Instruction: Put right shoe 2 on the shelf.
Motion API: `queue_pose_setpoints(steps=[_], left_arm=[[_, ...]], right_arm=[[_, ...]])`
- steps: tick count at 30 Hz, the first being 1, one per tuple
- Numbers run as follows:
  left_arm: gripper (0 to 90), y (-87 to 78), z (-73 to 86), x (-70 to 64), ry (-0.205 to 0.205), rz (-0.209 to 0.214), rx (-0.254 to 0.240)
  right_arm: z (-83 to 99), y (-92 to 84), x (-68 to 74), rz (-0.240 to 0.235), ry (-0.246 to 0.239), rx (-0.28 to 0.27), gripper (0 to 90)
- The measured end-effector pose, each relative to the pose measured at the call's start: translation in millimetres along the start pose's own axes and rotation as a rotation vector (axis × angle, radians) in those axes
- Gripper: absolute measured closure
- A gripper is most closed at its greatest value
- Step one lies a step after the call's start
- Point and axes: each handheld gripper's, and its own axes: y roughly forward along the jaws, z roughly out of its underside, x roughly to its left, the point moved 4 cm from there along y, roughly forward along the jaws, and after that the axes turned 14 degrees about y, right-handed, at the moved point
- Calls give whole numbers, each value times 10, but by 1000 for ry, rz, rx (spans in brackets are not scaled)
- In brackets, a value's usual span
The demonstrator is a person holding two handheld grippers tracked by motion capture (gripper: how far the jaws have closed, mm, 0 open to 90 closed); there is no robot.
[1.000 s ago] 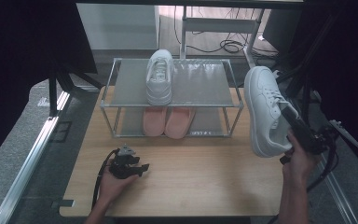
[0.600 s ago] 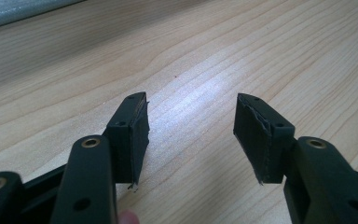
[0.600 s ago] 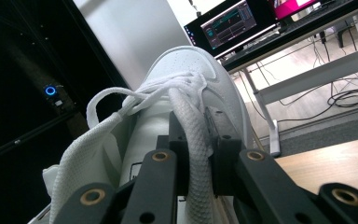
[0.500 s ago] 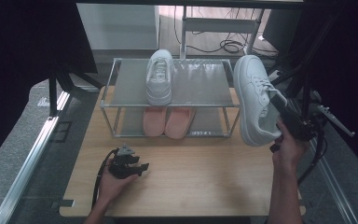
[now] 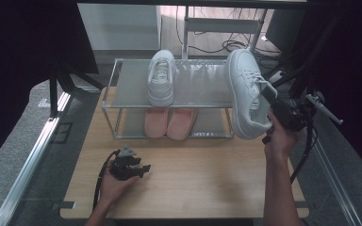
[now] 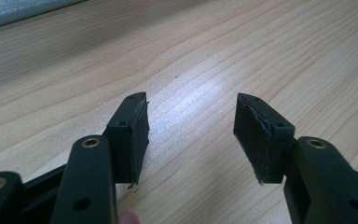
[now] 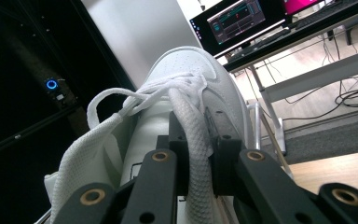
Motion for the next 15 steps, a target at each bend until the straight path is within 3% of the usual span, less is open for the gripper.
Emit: queue_pose_setpoints(steps=[8, 15], left_arm=[[457, 5, 0, -2, 6, 3, 3], [457, -9, 4, 15, 2, 1, -1]], right_arm=[[25, 220, 128, -10, 20, 14, 815], [74, 402, 216, 2, 8, 31, 815]])
